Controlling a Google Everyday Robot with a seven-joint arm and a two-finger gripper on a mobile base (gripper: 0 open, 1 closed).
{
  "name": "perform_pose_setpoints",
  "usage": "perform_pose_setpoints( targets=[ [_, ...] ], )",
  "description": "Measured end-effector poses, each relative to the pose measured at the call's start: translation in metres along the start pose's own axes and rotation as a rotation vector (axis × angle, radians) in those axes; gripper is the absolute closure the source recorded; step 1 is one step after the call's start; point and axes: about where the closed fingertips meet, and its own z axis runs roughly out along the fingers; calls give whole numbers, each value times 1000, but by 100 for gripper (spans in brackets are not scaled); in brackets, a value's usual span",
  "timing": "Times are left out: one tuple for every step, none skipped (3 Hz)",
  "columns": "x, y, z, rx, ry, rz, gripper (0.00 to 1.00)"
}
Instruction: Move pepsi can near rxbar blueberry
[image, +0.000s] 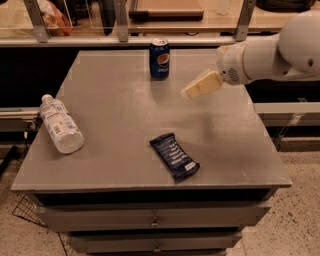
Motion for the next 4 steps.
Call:
perform_pose_setpoints(
  targets=[
    [-8,4,52,-9,-105,78,0],
    [-22,-6,76,2,-170,85,0],
    [-36,-20,103,8,-222,69,0],
    [-52,-31,129,0,-260,55,0]
  ],
)
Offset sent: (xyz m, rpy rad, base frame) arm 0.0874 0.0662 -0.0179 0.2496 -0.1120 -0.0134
